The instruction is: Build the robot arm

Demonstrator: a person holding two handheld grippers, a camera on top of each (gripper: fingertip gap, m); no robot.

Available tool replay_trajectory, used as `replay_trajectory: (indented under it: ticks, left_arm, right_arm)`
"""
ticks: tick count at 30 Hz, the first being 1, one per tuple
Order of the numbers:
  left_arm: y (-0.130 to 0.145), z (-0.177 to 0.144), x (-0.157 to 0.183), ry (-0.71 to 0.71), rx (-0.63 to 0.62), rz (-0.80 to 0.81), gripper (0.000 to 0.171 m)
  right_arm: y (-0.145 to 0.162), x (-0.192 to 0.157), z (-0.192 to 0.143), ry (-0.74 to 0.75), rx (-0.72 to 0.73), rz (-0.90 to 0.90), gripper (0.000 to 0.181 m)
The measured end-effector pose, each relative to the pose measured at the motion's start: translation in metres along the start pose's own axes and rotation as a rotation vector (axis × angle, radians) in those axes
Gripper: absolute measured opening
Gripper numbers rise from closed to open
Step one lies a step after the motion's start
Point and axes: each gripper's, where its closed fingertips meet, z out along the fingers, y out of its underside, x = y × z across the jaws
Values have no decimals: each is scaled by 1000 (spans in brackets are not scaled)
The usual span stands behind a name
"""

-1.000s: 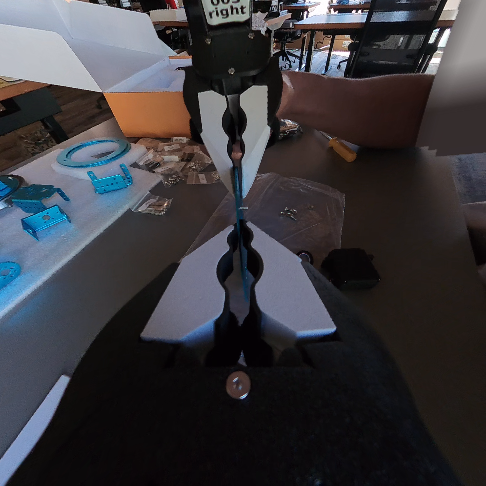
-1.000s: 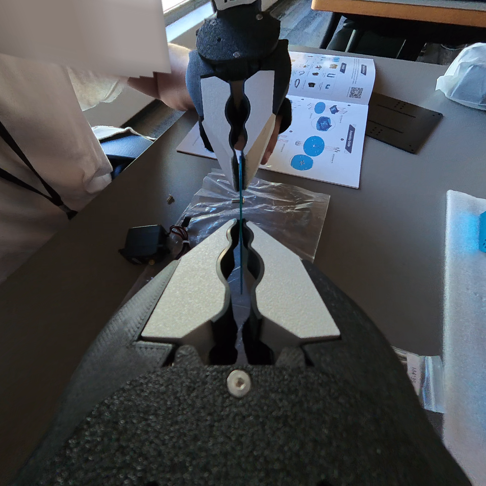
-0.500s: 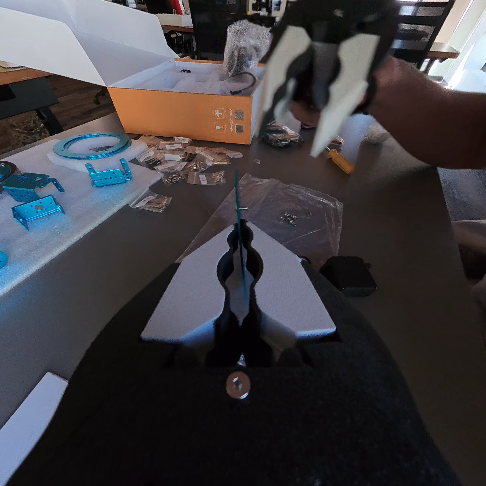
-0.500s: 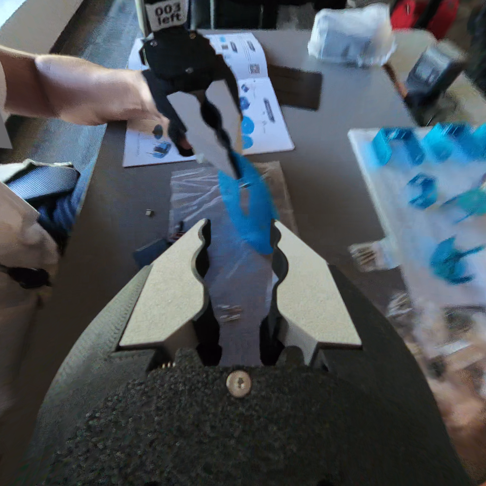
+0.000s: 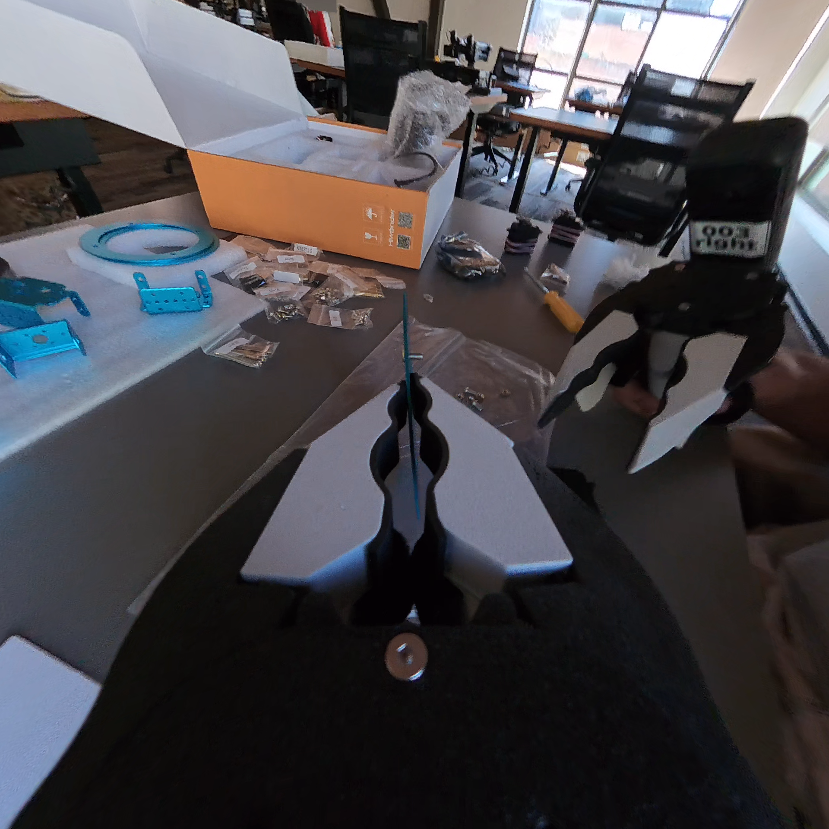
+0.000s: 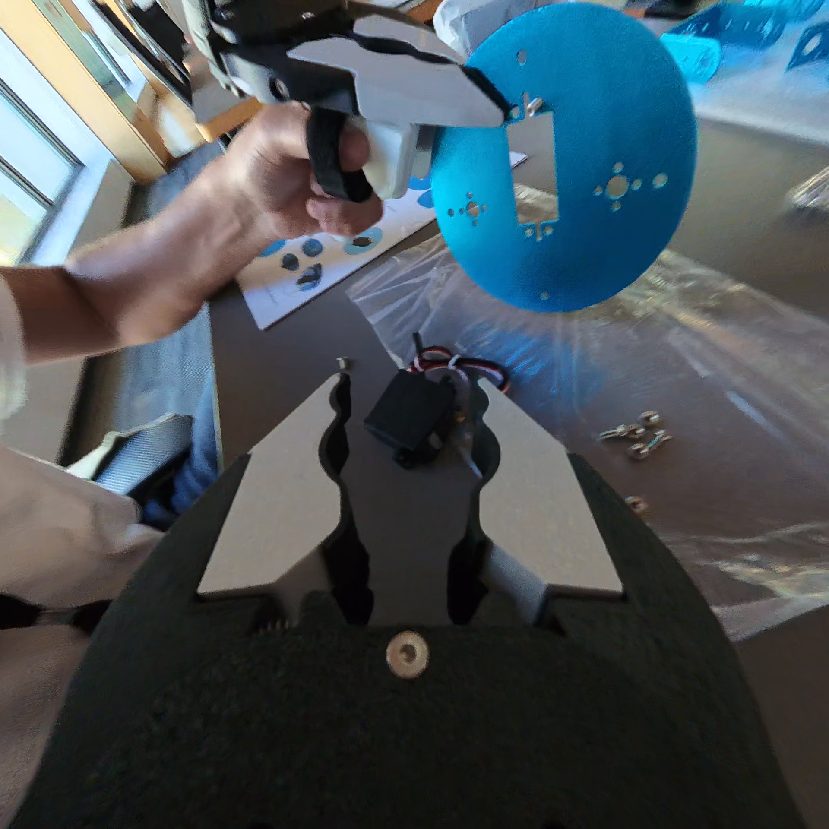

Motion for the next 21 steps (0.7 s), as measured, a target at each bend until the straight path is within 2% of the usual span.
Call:
replay_trajectory:
  ticks: [3,7,9,16,19,21]
  left_arm:
    - [-6,-3,1,-53,29,-35,0]
    - [-7,-5,11,-136,34,34,0]
    - [-6,-5,19,-152,35,60,0]
    - [3,-2,25,-296,10,166,0]
    - [7,1,27,-313,3,180,0]
    - [8,2,29,-309,-3,174,0]
  right_arm:
    - [-25,16,1,97,40,-168,54]
    - [-70,31,5,228,102,-299,27]
    - [-83,38,13,278,141,-333,24]
    - [-85,34,27,307,169,-286,21]
    - [-85,35,26,334,173,-276,11]
    - [-83,35,29,320,160,-265,11]
